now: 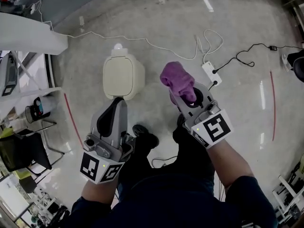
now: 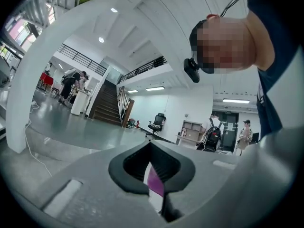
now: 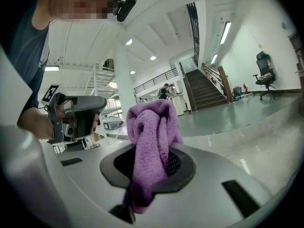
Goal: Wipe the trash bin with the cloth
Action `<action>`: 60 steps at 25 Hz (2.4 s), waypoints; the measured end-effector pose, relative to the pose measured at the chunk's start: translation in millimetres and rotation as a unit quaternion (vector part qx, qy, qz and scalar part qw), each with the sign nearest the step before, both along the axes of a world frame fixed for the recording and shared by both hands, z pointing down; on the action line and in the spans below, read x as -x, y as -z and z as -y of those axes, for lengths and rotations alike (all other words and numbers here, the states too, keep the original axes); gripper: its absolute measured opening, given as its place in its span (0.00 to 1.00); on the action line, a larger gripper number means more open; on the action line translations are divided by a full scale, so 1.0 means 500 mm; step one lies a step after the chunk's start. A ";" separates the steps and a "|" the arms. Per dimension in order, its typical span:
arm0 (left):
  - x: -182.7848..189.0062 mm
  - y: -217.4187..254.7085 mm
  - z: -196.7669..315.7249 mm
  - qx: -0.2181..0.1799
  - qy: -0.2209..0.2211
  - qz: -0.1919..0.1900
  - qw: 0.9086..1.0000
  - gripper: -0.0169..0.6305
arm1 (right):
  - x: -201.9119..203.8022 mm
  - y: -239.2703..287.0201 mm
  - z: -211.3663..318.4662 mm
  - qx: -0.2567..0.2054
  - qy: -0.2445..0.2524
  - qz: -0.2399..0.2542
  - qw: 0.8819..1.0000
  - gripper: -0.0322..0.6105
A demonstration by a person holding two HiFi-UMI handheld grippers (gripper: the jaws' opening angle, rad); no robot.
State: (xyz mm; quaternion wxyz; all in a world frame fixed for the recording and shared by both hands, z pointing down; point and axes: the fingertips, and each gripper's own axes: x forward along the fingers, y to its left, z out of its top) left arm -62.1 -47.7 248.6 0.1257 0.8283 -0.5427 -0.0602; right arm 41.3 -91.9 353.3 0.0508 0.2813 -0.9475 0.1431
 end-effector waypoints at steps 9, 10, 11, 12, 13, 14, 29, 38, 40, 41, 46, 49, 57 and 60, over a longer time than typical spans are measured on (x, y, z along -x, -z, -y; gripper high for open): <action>0.030 -0.222 0.065 -0.015 -0.005 0.011 1.000 0.02 | 0.062 -0.301 0.091 0.009 -0.031 0.010 0.999 0.16; 0.036 -0.244 0.071 -0.019 -0.005 0.012 1.000 0.02 | 0.073 -0.334 0.104 0.010 -0.036 0.009 0.999 0.16; 0.041 -0.266 0.076 -0.022 -0.005 0.012 1.000 0.02 | 0.085 -0.367 0.118 0.010 -0.040 0.007 0.999 0.16; 0.046 -0.287 0.081 -0.025 -0.005 0.011 1.000 0.02 | 0.098 -0.400 0.131 0.009 -0.043 0.006 0.999 0.16; 0.049 -0.308 0.085 -0.028 -0.005 0.010 1.000 0.02 | 0.112 -0.433 0.143 0.009 -0.046 0.005 0.999 0.16; 0.051 -0.328 0.088 -0.031 -0.006 0.009 0.999 0.02 | 0.124 -0.467 0.154 0.011 -0.049 0.004 0.999 0.16; 0.078 -0.576 0.104 -0.039 -0.003 0.036 0.999 0.02 | 0.276 -0.849 0.224 0.054 -0.052 0.014 0.997 0.16; 0.083 -0.583 0.094 -0.048 -0.015 0.040 0.998 0.02 | 0.361 -0.889 0.194 0.045 -0.001 0.023 0.999 0.16; 0.084 -0.582 0.096 -0.053 -0.017 0.039 0.998 0.02 | 0.374 -0.908 0.197 0.052 0.005 0.025 0.998 0.16; 0.084 -0.581 0.096 -0.055 -0.018 0.039 0.998 0.02 | 0.380 -0.916 0.197 0.052 0.008 0.025 0.998 0.16; 0.095 -0.587 0.092 -0.060 -0.017 0.039 0.997 0.02 | 0.403 -0.949 0.190 0.056 0.023 0.025 0.998 0.16; 0.106 -0.590 0.092 -0.060 -0.014 0.038 0.997 0.02 | 0.409 -0.985 0.190 0.070 0.022 0.018 0.997 0.16; 0.119 -0.596 0.100 -0.060 -0.014 0.037 0.997 0.02 | 0.416 -1.139 0.186 0.127 0.013 -0.032 0.991 0.16; 0.122 -0.600 0.102 -0.060 -0.017 0.035 0.997 0.02 | 0.417 -1.196 0.181 0.146 0.013 -0.057 0.988 0.16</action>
